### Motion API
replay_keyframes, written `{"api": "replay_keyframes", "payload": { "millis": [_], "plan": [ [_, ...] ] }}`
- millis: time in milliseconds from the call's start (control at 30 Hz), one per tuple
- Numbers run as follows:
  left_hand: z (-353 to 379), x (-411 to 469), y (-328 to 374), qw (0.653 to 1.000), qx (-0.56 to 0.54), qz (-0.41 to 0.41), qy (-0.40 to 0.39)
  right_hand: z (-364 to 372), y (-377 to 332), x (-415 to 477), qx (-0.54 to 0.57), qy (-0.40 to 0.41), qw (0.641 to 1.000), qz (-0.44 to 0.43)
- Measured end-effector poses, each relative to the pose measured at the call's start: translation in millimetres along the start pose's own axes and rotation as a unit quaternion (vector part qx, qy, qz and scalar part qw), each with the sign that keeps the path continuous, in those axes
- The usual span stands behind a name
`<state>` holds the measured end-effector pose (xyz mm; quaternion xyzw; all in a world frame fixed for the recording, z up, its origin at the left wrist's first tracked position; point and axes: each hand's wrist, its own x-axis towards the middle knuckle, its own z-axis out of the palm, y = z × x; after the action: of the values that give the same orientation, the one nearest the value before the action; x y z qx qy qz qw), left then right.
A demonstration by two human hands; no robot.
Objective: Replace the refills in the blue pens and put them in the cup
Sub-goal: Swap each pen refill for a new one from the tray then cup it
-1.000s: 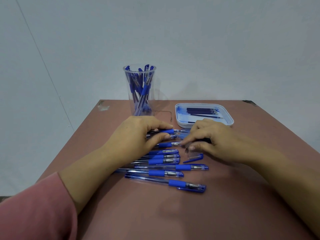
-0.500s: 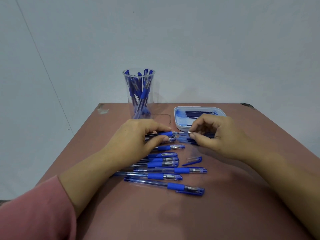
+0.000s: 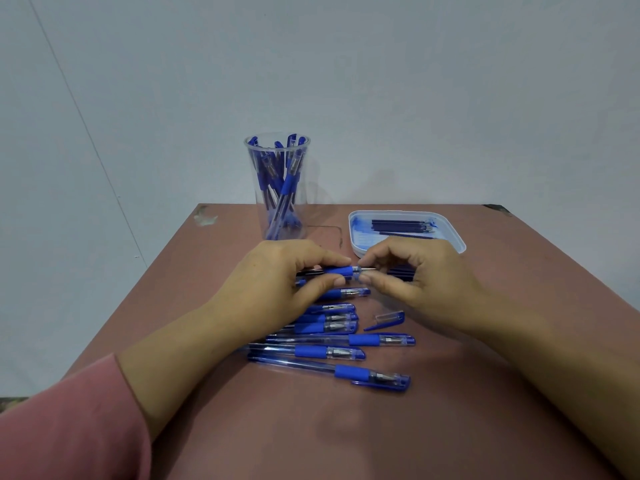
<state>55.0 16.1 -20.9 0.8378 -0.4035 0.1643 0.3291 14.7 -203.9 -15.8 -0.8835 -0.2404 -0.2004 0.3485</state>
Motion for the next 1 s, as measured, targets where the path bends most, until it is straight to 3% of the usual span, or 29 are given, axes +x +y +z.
{"api": "replay_keyframes", "payload": {
  "millis": [300, 767, 1000],
  "plan": [
    [1.4, -0.3, -0.1, 1.000, 0.000, 0.007, 0.007, 1.8, 8.9, -0.4, -0.069, -0.001, 0.995, -0.070],
    [0.7, -0.7, -0.4, 1.000, -0.002, 0.010, 0.005, 0.4, 11.1, -1.5, -0.054, -0.002, 0.997, -0.062],
    [2.5, -0.5, -1.5, 1.000, -0.008, 0.005, 0.005, 1.4, 11.1, 0.2, -0.100, 0.014, 0.991, -0.090]
  ]
}}
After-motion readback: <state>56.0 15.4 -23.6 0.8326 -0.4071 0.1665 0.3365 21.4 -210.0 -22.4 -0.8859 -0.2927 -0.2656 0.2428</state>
